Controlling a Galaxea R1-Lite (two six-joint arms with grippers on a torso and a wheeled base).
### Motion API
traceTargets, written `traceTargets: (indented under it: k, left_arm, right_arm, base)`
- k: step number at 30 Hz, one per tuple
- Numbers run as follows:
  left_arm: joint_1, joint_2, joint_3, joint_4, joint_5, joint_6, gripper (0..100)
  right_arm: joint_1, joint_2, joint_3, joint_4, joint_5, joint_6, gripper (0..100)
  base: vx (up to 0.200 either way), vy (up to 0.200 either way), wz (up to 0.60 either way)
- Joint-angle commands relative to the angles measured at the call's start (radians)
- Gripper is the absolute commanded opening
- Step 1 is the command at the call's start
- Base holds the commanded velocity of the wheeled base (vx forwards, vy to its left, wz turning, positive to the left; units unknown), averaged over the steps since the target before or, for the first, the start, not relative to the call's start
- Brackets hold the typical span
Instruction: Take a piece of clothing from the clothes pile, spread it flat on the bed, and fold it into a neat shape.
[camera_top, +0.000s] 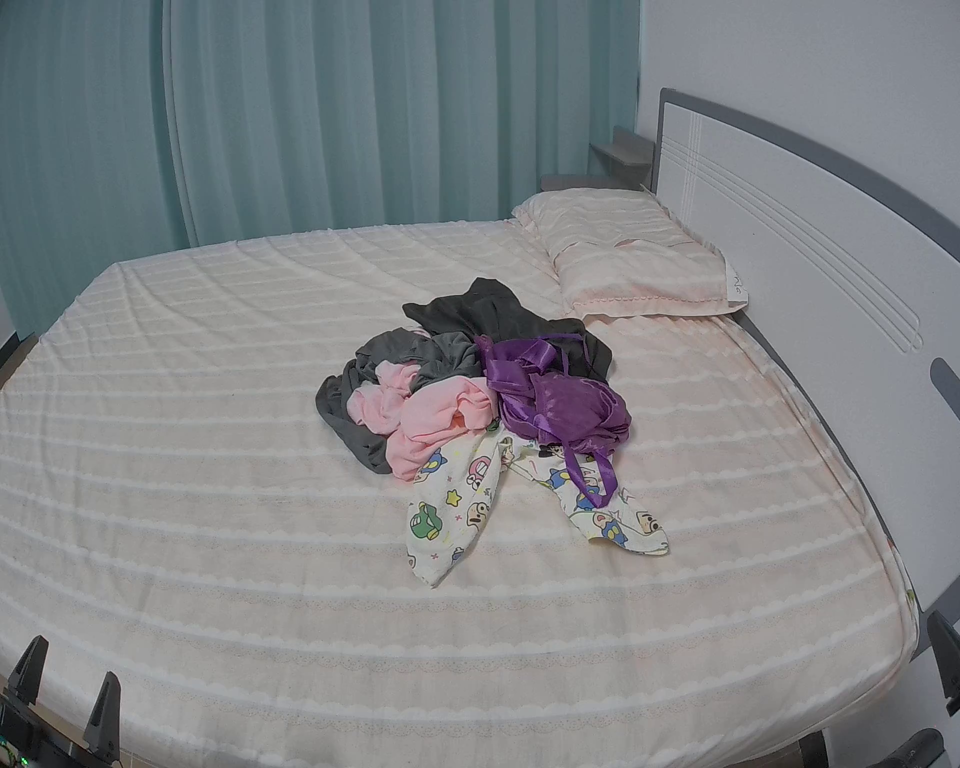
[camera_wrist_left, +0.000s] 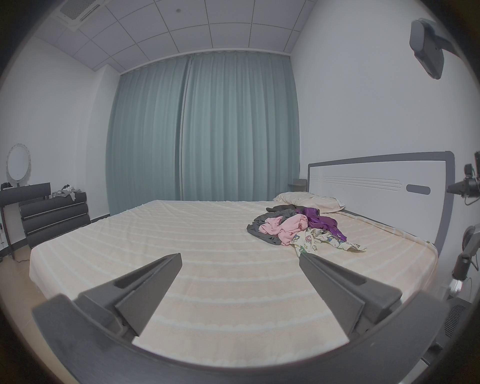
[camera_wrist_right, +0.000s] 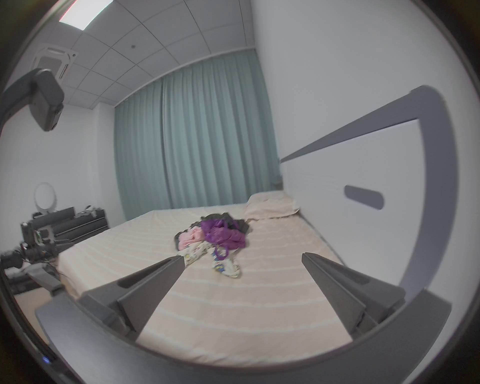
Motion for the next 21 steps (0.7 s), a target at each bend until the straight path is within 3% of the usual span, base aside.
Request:
traceTargets:
  k: [1,5,10,14,21]
  left_arm:
    - [0.0,-0.018,0.018,-0.001,-0.001,0.004,100]
    - [0.0,-0.018,0.018,-0.001,-0.001,0.001,100]
    - [0.0,-0.018,0.018,-0.001,-0.001,0.001,100]
    - [0.0,-0.018,0.018,-0.001,-0.001,0.001,100]
    - [0.0,-0.018,0.018,-0.001,-0.001,0.0,100]
  right_arm:
    - [0.036,0.403,-0.129,0.032,0.164,0.051,100]
    - [0.048,0.591,-0.132,-0.012,0.2,0.054,100]
    - [0.07,0.92,-0.139,-0.21,0.212,0.088,100]
    - [0.114,1.105,-0.19,-0.365,0.2,0.172,100]
    - [0.15,1.414,-0.299,-0.479,0.149,0.246,100]
  base:
    - [0.0,0.0,0.0]
    - [0.0,0.0,0.0]
    - [0.0,0.0,0.0]
    - [0.0,0.0,0.0]
    - [0.0,0.0,0.0]
